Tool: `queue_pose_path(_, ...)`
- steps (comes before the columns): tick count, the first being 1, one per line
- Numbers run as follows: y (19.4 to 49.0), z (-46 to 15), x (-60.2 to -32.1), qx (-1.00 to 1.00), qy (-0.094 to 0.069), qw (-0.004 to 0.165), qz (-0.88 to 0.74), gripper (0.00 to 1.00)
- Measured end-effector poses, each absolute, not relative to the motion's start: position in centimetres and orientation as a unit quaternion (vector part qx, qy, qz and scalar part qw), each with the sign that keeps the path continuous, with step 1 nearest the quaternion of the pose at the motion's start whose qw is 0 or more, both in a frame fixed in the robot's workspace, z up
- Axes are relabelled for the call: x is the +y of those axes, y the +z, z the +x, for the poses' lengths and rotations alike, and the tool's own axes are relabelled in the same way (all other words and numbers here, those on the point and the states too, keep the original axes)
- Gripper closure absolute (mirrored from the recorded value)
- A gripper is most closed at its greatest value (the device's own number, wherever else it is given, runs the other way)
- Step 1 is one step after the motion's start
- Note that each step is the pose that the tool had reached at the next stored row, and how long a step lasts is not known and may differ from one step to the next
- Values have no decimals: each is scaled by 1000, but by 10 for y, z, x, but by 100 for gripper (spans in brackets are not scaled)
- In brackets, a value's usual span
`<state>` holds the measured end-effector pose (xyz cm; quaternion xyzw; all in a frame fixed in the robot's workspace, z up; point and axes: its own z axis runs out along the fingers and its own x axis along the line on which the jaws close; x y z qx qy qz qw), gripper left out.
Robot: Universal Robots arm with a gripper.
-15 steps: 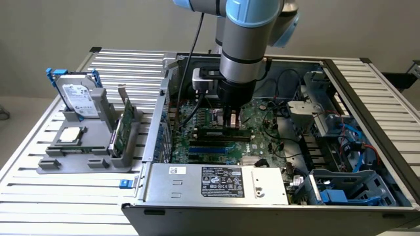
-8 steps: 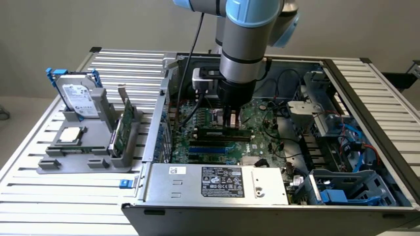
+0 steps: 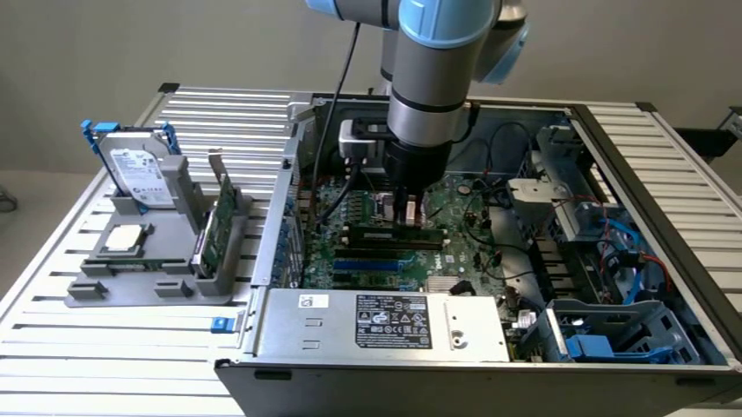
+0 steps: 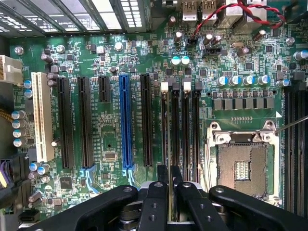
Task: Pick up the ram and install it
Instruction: 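Insert the ram into the slot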
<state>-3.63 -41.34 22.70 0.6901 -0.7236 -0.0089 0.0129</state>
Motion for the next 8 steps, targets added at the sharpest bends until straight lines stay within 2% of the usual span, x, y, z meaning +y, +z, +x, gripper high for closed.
queue_pose_path(8, 227, -37, -413, -722, -9, 13, 691, 85)
